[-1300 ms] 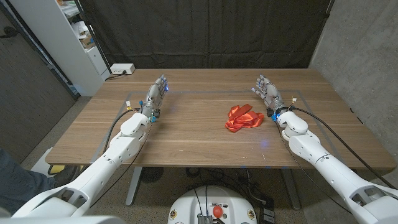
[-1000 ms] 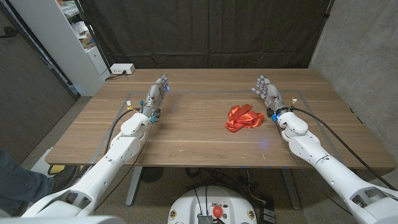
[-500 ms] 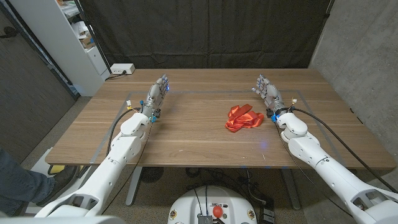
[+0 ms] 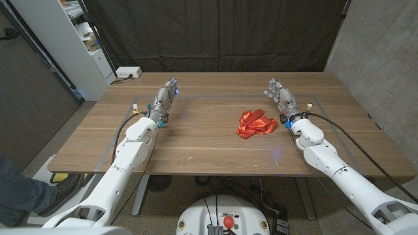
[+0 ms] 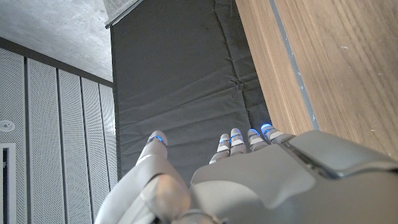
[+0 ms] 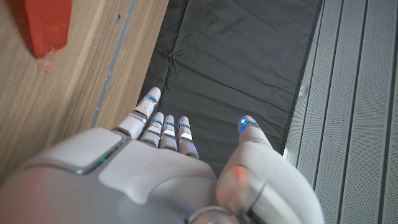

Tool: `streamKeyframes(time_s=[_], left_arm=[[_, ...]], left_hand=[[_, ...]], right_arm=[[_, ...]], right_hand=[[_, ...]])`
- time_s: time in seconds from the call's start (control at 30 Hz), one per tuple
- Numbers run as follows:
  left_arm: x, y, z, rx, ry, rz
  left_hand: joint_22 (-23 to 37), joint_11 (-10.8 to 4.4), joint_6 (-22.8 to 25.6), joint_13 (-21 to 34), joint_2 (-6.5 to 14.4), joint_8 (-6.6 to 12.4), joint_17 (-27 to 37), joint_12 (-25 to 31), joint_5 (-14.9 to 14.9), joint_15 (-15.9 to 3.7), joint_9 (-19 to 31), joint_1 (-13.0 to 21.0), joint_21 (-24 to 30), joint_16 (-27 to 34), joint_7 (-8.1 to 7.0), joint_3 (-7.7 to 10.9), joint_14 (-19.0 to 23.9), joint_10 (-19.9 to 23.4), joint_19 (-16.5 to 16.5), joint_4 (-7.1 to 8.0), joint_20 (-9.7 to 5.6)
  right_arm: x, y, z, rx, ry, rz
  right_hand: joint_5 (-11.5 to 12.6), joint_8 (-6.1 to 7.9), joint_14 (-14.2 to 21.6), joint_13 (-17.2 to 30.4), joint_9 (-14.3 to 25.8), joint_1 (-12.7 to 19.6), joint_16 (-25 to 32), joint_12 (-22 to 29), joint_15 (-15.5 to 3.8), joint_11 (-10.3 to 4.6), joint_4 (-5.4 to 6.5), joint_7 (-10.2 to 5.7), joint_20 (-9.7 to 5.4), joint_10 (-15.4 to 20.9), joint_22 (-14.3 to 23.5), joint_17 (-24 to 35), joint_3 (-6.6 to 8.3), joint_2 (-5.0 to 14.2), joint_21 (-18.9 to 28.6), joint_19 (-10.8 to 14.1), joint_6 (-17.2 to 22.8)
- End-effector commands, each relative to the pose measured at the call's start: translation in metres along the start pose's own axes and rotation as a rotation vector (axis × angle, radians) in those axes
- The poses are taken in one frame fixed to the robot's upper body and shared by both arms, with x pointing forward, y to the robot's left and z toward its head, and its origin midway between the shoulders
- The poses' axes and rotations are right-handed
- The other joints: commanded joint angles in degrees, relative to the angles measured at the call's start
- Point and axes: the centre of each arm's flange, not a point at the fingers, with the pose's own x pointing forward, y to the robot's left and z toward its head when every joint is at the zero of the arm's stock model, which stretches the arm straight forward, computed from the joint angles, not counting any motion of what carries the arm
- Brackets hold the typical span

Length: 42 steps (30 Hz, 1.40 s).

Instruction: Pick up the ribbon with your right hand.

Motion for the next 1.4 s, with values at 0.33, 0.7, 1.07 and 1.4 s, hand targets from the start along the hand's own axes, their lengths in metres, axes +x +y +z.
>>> streamKeyframes(time_s=[0.33,0.7,1.07,1.4], left_arm=[[-0.005,-0.007,0.008,0.033,0.014,-0.015],[-0.007,-0.011,0.010,0.033,0.008,-0.013],[-0.009,-0.014,0.008,0.034,0.007,-0.014],[-0.007,-0.013,0.009,0.044,0.013,-0.018]], left_hand=[[0.1,0.11,0.5,0.1,0.5,0.46,0.3,0.3,0.0,0.38,0.1,0.5,-0.1,0.4,0.17,0.23,0.0,0.0,-0.2,-0.53,0.38],[0.1,0.20,0.7,0.1,0.6,0.46,0.3,0.3,0.0,0.44,0.1,0.5,-0.1,0.4,0.18,0.25,0.1,0.1,-0.3,-0.62,0.47],[0.2,0.23,0.8,0.1,0.7,0.46,0.3,0.3,0.0,0.37,0.1,0.5,-0.2,0.4,0.13,0.27,0.1,0.2,-0.5,-0.69,0.68],[0.2,0.20,0.9,0.1,0.9,0.46,0.3,0.3,-0.1,0.39,0.1,0.5,-0.2,0.4,0.04,0.29,0.2,0.2,-0.5,-0.77,0.72]], right_arm=[[-0.011,0.000,0.010,-0.059,-0.053,0.071],[-0.014,-0.002,0.019,-0.099,-0.073,0.117],[-0.016,0.002,0.029,-0.151,-0.095,0.149],[-0.017,0.006,0.030,-0.186,-0.109,0.151]], right_hand=[[0.0,0.78,3.9,-0.1,0.3,0.9,1.4,1.0,-1.68,-0.68,-0.73,-1.19,-1.04,3.4,0.3,-0.9,-0.03,0.45,0.2,4.4,1.7],[0.1,0.96,5.6,-0.1,0.3,1.1,1.7,1.3,-2.28,-1.06,-1.13,-1.70,-1.30,5.2,0.3,-1.4,-0.04,0.38,0.2,6.1,2.8],[0.1,1.07,5.7,-0.1,0.3,1.7,1.6,1.3,-2.22,-1.04,-1.55,-2.07,-1.19,5.7,0.3,-1.7,0.13,0.39,-0.1,6.3,3.3],[0.3,1.39,5.4,-0.1,0.4,2.4,1.1,1.3,-2.25,-0.79,-2.22,-1.59,-0.95,6.4,0.2,-2.2,0.27,0.16,-0.8,5.8,4.5]])
